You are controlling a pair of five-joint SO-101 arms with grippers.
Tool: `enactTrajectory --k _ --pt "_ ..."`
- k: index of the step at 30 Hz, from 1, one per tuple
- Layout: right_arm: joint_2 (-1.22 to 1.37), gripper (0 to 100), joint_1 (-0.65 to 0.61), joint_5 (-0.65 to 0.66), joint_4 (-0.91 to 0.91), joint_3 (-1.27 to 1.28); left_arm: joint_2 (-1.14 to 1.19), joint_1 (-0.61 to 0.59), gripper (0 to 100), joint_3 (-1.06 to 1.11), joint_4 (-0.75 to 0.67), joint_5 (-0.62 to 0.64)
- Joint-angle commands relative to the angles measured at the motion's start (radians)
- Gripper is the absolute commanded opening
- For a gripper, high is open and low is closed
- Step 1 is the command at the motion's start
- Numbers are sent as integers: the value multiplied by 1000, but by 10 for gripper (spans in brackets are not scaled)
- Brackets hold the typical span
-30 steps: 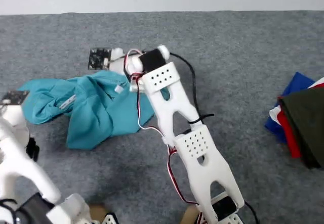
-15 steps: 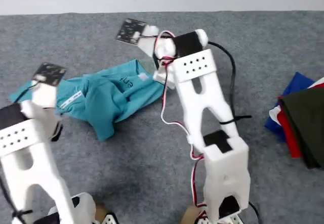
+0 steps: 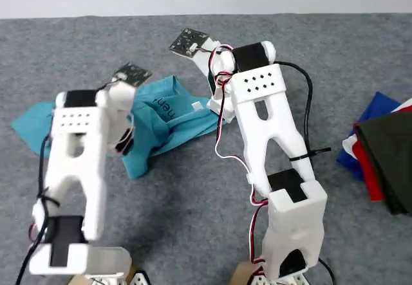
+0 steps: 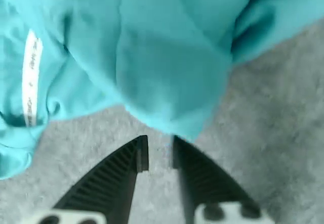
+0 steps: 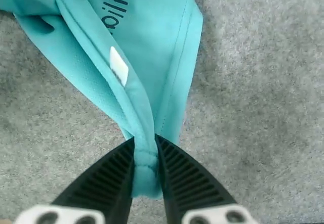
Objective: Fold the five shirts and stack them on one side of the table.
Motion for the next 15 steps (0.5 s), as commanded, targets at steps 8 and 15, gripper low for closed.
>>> enactTrajectory --k 8,15 --pt "-76 11 8 -20 33 -5 26 97 220 -266 89 166" --pt "-84 11 8 -54 35 -5 112 91 250 -269 -3 235"
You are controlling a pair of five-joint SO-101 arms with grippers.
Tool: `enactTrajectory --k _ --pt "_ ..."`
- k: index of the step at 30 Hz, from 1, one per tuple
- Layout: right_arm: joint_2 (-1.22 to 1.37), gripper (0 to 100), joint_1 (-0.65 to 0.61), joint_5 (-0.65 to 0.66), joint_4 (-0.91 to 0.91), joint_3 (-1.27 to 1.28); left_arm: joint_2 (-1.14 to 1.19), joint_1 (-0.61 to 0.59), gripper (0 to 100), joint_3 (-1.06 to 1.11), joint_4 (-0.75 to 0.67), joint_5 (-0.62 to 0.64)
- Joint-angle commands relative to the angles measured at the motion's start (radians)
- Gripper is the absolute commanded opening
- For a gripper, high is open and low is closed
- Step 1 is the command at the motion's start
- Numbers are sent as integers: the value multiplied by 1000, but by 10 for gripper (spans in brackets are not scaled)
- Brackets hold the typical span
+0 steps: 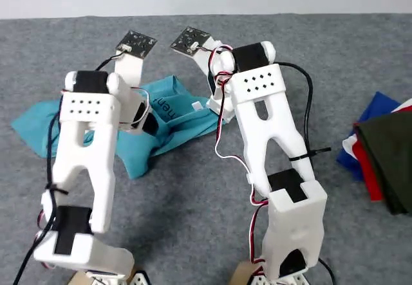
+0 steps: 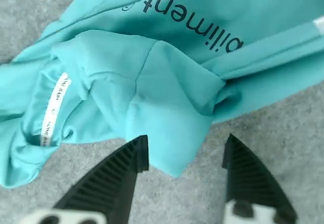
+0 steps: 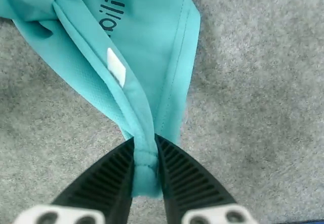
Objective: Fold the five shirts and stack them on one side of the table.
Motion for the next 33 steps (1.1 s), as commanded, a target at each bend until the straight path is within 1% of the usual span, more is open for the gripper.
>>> enactTrajectory --k 1,5,10,12,17,18,24,29,33 --pt "-84 11 8 -12 35 -5 61 5 250 -35 -48 32" --pt "-84 11 8 -12 36 -5 158 2 250 -38 -98 37" --pt "-84 11 7 -38 36 -5 261 0 242 -38 -117 37" --pt "-84 11 7 -38 36 -5 281 -2 197 -39 -115 32" --pt "-96 11 13 -37 36 -8 238 -20 18 -39 -103 31" --pt "-108 11 15 -35 36 -6 219 -35 0 -39 -100 31" --pt "-183 10 50 -31 36 -6 40 -226 2 -39 -55 28" --pt "-220 10 125 -11 36 -6 -123 -370 2 -39 -6 -48" --pt "-266 10 174 5 36 -6 -218 -442 2 -39 37 -74"
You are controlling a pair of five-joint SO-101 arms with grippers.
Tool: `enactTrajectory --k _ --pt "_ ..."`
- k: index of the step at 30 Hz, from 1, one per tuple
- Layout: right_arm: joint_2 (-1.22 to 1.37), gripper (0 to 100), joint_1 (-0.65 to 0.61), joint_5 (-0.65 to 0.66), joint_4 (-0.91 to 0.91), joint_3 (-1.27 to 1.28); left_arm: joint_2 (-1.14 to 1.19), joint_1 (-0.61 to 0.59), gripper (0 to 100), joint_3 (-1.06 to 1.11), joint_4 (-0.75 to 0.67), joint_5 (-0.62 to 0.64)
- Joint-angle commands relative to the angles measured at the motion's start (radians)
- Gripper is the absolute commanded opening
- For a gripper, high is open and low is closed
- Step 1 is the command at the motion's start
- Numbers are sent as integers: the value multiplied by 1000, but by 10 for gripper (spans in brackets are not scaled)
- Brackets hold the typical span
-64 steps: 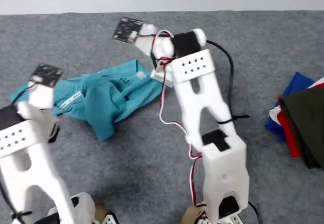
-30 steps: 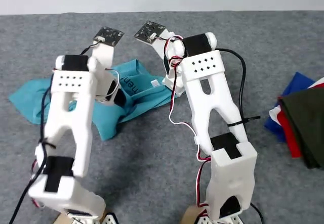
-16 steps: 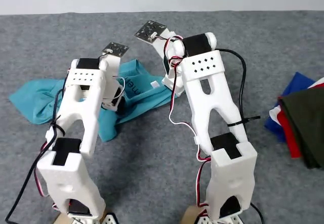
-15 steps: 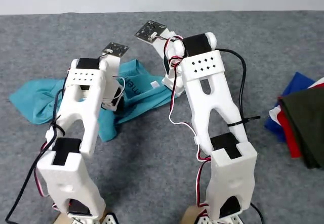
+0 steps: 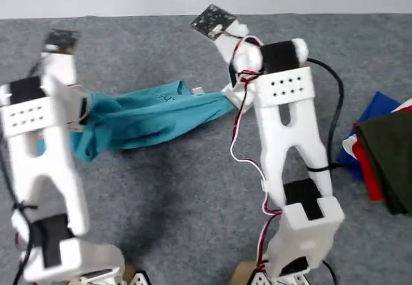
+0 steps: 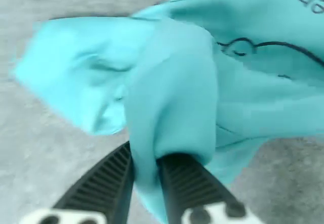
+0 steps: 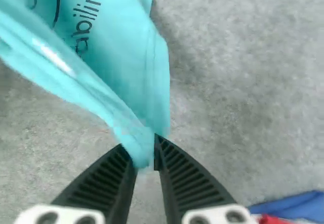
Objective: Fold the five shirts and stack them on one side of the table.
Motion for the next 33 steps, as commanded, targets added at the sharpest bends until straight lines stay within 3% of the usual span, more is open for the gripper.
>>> enactTrajectory --k 1,11,18,24,30,33 --pt "-107 10 73 17 35 -6 -121 -75 2 -38 43 -23" --pt "-277 10 120 15 35 69 -413 -72 2 -5 115 -15" --pt "-289 10 24 15 31 207 -419 -114 2 133 118 -20" --pt "-203 14 -73 18 -51 209 -420 -129 2 397 120 -20" --pt "-53 24 -170 146 -142 209 -428 -130 2 602 112 -23" --pt "2 95 -220 203 -188 209 -428 -183 2 619 109 -23"
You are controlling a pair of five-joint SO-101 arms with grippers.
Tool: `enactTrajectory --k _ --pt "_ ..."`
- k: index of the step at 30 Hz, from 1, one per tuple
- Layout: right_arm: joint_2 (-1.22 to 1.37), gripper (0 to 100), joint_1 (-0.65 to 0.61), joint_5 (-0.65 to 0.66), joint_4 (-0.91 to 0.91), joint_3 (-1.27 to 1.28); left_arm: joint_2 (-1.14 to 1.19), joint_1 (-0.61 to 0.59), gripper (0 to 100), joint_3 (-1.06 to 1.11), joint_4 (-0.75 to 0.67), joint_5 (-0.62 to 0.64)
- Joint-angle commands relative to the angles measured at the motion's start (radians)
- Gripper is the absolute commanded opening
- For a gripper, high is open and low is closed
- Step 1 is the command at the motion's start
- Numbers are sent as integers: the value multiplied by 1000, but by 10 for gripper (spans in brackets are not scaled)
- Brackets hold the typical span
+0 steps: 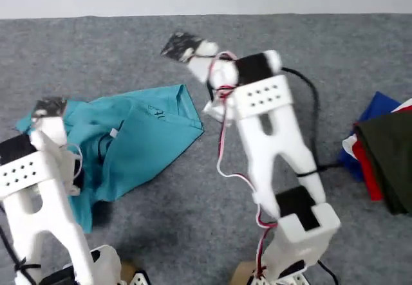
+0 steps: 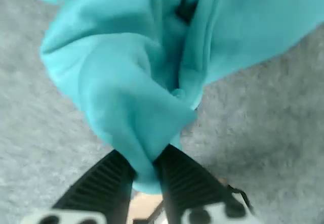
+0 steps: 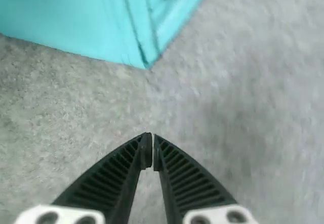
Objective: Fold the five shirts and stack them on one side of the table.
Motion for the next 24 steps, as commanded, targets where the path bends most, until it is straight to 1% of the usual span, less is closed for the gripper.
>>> enactTrajectory --k 1,3,5,8,13,15,19,21,24 --pt "31 117 -59 77 -61 -5 -37 -81 2 2 -11 -8" --pt "58 147 -94 118 -101 -5 -37 -164 2 4 -48 -9" --pt "82 154 -125 166 -147 -5 -34 -239 2 12 -83 -32" --pt "125 154 -162 256 -213 -5 -35 -304 2 47 -110 -80" --pt "219 155 -193 420 -335 -5 -35 -313 2 99 -110 -89" --pt "254 174 -194 470 -397 -6 -35 -313 2 107 -118 -89" --pt "309 277 -228 502 -492 -8 -35 -310 2 143 -176 -89" --pt "331 284 -254 505 -524 -9 -35 -310 2 163 -206 -89" --pt "361 286 -291 562 -573 -11 -35 -310 2 191 -233 -89"
